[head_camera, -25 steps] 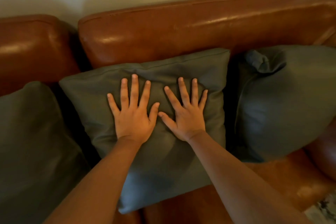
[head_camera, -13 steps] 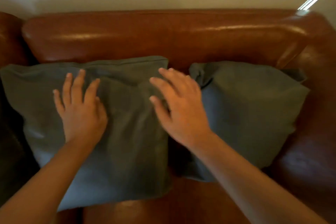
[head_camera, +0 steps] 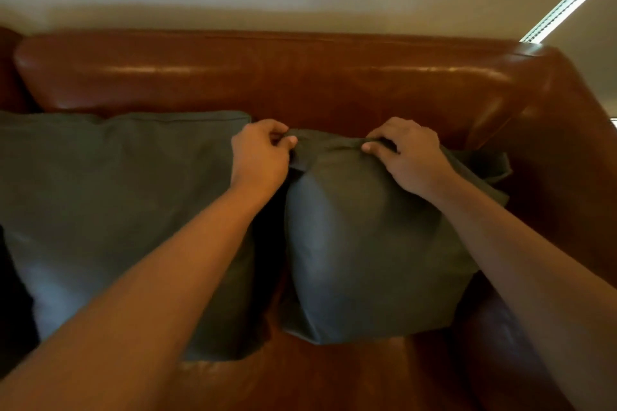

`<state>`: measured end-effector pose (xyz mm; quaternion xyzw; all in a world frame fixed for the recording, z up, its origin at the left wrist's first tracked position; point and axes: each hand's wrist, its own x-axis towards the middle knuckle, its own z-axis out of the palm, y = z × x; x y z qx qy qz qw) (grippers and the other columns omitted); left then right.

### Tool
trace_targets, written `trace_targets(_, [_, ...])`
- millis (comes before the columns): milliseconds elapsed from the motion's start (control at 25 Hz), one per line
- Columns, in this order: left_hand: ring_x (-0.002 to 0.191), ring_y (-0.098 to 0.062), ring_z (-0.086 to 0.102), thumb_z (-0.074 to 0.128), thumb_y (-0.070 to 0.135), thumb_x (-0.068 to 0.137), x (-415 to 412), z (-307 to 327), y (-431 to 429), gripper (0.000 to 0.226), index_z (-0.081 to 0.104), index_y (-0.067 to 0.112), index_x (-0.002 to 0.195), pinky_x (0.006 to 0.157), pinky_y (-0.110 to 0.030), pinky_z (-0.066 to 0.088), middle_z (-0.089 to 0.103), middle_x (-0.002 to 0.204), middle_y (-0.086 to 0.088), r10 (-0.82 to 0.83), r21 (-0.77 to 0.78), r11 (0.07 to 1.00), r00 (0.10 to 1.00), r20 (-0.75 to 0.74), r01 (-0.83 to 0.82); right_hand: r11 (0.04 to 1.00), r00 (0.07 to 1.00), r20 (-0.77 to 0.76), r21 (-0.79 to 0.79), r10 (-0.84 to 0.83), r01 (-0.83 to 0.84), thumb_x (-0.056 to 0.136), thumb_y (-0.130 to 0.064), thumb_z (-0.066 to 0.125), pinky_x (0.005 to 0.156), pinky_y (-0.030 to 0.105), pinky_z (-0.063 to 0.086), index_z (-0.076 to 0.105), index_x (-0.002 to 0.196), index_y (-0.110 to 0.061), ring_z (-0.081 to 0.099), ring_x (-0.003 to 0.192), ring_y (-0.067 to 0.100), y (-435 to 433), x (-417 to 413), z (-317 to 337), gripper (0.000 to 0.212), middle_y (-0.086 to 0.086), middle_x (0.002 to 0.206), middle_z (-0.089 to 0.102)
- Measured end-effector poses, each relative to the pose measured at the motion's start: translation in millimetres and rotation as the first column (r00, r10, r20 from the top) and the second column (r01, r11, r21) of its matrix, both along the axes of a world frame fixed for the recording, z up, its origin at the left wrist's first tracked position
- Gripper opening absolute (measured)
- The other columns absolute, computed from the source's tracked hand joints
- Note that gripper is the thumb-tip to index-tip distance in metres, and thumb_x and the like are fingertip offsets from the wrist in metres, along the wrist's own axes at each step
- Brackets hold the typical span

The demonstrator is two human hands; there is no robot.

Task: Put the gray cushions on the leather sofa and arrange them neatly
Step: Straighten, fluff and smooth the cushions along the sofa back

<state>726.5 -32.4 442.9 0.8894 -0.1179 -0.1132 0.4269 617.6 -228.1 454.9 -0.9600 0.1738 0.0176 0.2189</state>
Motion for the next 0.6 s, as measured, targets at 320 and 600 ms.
trace_targets(320, [0.106, -0.016, 0.049, 0.052, 0.031, 0.099, 6.7, -3.5, 5.8, 0.038, 0.054, 0.01, 0.13, 0.089, -0.021, 0.035, 0.048, 0.116, -0.001, -0.305, 0.144, 0.949, 0.929, 0.21, 0.279, 0.997, 0.977, 0.215, -0.071, 0.001, 0.015, 0.1, -0.034, 0.049, 0.102, 0.042, 0.029, 0.068, 0.111, -0.022, 0.053, 0.107, 0.02, -0.4, 4.6, -17.2, 0.025, -0.003, 0.11, 0.063])
trace_targets(600, [0.094, -0.044, 0.058, 0.041, 0.019, 0.103, 27.6, 20.1, -12.7, 0.022, 0.053, 0.001, 0.108, 0.067, -0.043, 0.036, 0.059, 0.109, -0.022, -0.624, 0.668, 0.67, 0.734, 0.269, 0.325, 0.989, 0.959, 0.285, -0.14, -0.012, 0.054, 0.102, -0.033, 0.046, 0.104, 0.041, 0.028, 0.067, 0.115, -0.019, 0.054, 0.108, 0.023, 1.8, -3.9, -20.1, 0.028, 0.0, 0.112, 0.063])
